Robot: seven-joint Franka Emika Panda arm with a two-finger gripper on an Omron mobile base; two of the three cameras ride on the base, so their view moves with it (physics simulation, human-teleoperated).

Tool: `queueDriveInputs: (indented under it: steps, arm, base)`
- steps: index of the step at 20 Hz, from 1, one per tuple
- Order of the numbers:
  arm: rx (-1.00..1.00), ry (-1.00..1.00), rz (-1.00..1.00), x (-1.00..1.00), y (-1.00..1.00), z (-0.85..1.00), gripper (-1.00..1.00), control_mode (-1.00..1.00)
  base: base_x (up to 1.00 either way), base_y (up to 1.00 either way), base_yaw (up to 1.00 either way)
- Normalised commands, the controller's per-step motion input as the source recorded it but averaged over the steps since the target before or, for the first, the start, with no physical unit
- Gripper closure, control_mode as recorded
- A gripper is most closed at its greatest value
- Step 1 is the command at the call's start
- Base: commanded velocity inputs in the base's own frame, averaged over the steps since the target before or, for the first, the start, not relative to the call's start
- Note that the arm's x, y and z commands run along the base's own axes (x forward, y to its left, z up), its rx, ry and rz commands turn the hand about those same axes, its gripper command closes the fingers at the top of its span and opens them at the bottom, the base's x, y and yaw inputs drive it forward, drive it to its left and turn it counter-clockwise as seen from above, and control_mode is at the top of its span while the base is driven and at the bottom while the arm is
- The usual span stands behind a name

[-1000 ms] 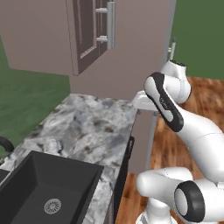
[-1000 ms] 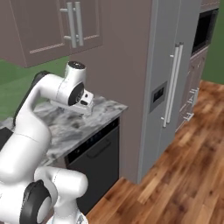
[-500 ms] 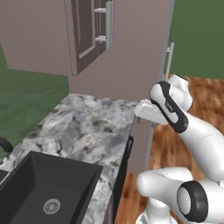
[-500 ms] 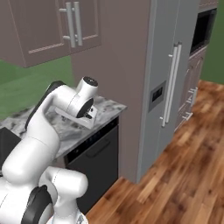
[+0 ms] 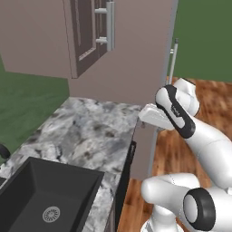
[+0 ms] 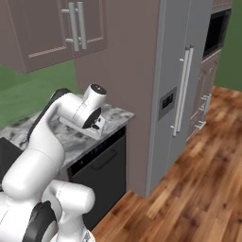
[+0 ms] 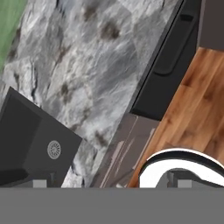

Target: Open the dishwasher door and pull out the top rack.

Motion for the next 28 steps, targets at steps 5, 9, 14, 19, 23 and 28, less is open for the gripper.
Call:
queueDriveInputs:
  steps: [5,9,14,19,23,28]
  arm:
    - [0.0,0.0,0.0,0.0,0.0,0.0,-1.0,1.0]
    - [0.16,0.07,-0.05,0.0,0.0,-0.69,-1.0,-1.0]
    - [0.28,0.06,-0.08,0.0,0.0,-1.0,-1.0,-1.0]
    - [0.34,0.06,-0.08,-0.01,-0.06,-1.0,-1.0,-1.0]
    - [0.34,0.04,-0.06,0.0,-0.23,-0.62,-1.0,-1.0]
    - [0.33,0.06,-0.04,0.02,-0.38,-0.24,-1.0,-1.0]
  base:
    - [-0.01,-0.18,-0.01]
    - [0.0,0.0,-0.01]
    - [0.0,0.0,0.0]
    - [0.0,0.0,0.0]
    - [0.0,0.0,0.0]
    - [0.0,0.0,0.0]
